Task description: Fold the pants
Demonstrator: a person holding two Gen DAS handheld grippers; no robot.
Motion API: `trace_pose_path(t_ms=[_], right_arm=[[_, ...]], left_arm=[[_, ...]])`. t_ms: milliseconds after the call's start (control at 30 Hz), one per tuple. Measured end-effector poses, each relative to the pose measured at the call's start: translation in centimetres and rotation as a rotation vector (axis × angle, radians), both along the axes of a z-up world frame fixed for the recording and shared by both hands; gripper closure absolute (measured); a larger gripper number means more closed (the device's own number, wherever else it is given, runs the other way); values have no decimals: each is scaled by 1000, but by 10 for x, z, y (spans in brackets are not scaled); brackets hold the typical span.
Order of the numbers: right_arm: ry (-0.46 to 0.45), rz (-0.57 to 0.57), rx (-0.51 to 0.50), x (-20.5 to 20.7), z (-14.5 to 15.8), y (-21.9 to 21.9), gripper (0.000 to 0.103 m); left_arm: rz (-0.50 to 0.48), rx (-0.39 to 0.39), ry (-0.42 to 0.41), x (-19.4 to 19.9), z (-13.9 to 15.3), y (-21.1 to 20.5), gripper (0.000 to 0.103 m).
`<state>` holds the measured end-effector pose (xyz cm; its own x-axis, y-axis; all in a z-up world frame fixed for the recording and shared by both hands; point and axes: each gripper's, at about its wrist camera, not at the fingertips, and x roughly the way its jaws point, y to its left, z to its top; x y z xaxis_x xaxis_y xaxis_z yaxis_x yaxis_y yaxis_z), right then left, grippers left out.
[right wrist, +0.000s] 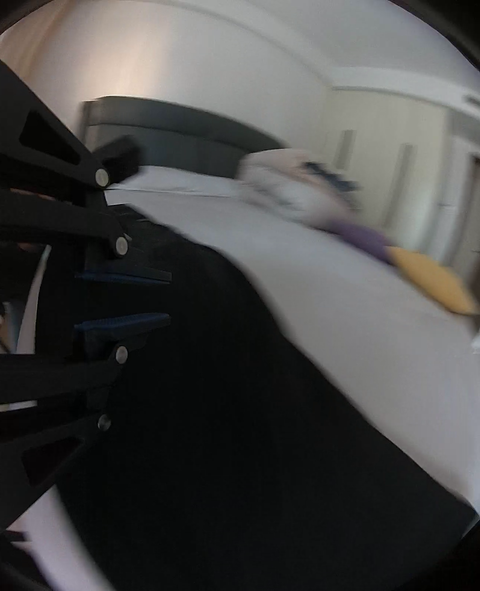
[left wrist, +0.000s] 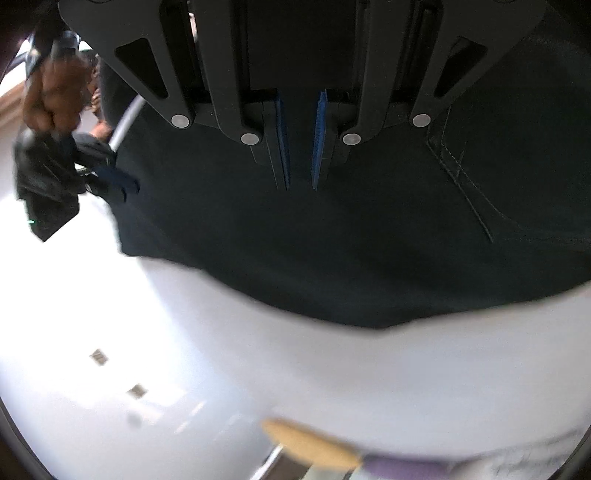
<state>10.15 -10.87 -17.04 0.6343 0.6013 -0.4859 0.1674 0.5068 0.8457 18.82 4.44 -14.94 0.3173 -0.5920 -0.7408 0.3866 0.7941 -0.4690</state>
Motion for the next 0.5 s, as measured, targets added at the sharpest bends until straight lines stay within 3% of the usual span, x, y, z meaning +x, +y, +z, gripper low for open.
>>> trace_pose_path(t_ms=[100,133,167,233,333,500], right_arm=[[82,70,36,27,-32,30,84],[98,50,54,28,-43,26,97],[105,18,77,25,-51,19,103],[84,-46,140,18,-63,-5,103],[40,-192,68,-5,-57,-48,103],[21,-557,-49,-70,-45,-149,103]], left_arm=[[-5,-60,18,-5,-14,15,92],[-2,-73,22,-10,-16,21,92],[1,-80,21,-15,-18,26,92],[1,-88,4,-29,-22,36,92],[20,-97,-9,-43,-23,44,92],[31,-77,-31,-64,-20,51,92]])
